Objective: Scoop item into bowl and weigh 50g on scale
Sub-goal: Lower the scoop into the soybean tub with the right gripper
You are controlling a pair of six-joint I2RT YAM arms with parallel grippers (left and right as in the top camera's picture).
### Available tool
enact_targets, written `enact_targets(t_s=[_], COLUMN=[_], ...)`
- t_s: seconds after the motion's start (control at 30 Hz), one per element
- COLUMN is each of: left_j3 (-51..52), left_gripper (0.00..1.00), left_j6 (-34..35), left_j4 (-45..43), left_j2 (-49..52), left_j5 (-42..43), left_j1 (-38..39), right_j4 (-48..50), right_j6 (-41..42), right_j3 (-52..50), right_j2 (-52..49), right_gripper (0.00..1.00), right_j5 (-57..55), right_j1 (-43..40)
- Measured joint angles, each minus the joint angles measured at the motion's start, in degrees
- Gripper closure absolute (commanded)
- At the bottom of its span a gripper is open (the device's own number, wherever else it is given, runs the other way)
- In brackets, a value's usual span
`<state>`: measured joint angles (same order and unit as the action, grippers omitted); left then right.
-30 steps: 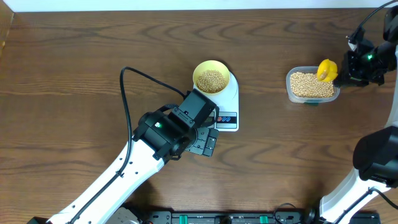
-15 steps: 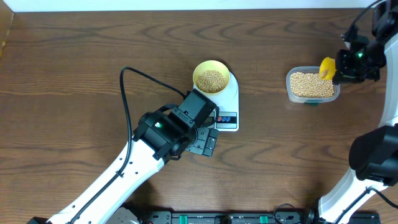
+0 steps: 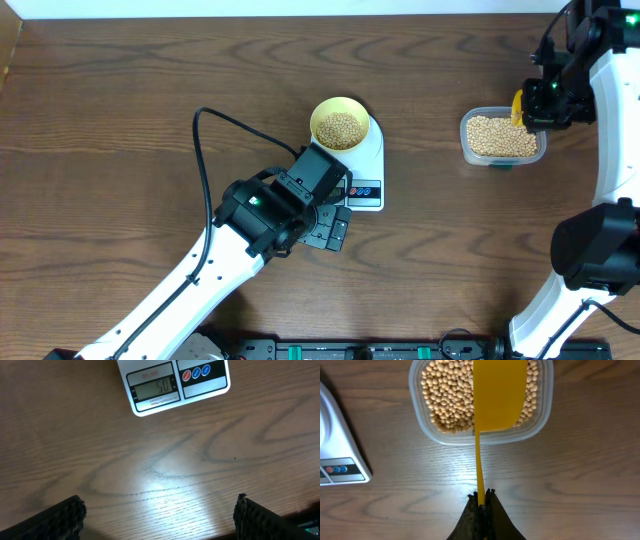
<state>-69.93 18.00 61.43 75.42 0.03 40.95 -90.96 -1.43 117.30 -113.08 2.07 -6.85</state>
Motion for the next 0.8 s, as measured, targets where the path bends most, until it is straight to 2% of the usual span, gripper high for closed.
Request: enact_targets(t_s=[0.8], left_j3=[0.00], left_gripper=[0.03], left_j6=[0.00], left_j4=[0.00], left_j2=[0.00], left_j5=[0.00], left_j1=[0.00], right_j4=[4.35], right_j6=[4.02], right_j3=[-7.61], right_j2=[0.00], right_gripper=[0.99], right_j5=[-11.39], right_j1=[5.62])
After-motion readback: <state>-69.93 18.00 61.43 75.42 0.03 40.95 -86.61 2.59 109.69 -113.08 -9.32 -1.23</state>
